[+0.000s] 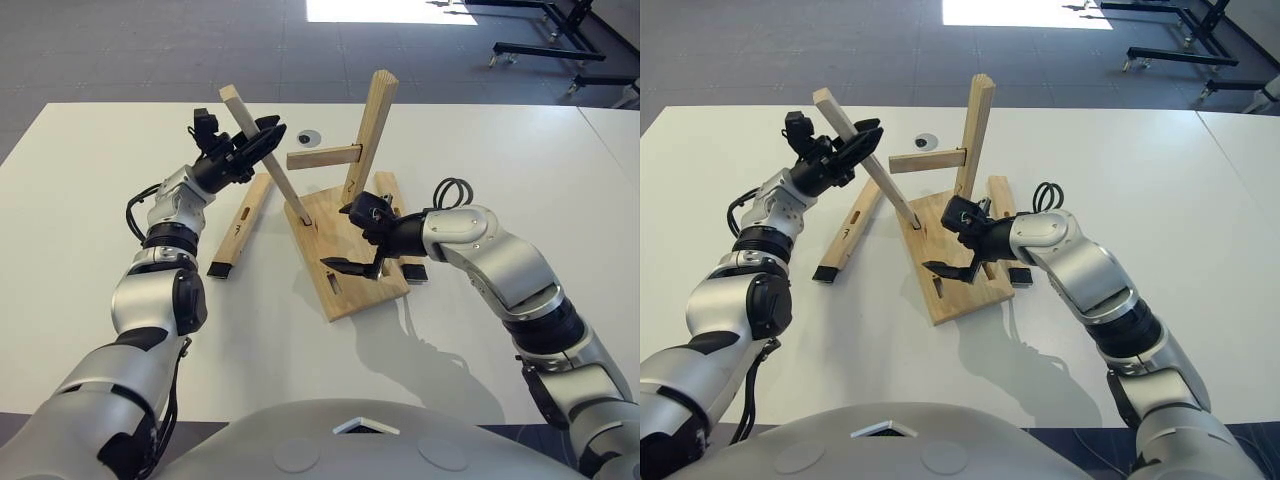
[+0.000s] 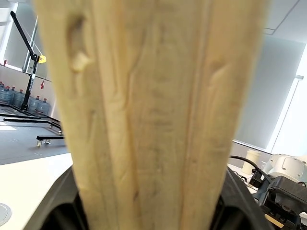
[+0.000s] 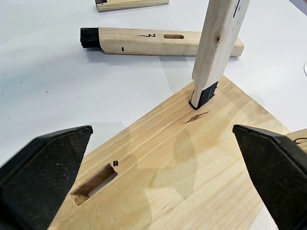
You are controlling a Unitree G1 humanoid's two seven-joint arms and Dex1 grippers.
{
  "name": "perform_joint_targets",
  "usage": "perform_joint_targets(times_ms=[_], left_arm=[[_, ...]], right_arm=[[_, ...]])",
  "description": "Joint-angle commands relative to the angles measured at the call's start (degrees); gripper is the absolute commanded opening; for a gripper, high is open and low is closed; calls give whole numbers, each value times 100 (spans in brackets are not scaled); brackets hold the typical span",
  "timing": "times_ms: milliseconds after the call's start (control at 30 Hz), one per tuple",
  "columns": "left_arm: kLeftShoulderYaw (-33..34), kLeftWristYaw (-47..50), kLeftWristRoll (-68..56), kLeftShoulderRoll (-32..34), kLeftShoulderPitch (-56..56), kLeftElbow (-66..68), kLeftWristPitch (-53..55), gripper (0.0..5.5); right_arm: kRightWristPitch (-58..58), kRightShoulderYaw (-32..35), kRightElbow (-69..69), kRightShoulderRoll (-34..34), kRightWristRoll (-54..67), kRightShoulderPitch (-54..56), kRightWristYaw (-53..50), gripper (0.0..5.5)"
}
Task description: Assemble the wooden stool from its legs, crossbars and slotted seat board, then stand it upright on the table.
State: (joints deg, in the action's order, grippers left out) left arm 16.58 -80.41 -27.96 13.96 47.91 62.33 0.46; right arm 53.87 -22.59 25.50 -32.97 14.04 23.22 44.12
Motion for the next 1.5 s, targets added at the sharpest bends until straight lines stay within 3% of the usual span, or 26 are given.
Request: perform_joint_targets(times_ms=[33,300,800,1500], left_arm=[[-127,22,255,29,77,123,-122,202],[-159,-74,313,172,81,61,-64,202],[-904,-37,890,277,-9,-264,-253,202],[-1009,120,823,229,167,-510,152,202]], right_arm=[[105,-39,72,17,52,3,-47,540],[132,-30,94,25,75,-25,-96,540],[118,-88,106,26,98,-47,-165,540],[108,-101,135,80,132,-46,-251,540]])
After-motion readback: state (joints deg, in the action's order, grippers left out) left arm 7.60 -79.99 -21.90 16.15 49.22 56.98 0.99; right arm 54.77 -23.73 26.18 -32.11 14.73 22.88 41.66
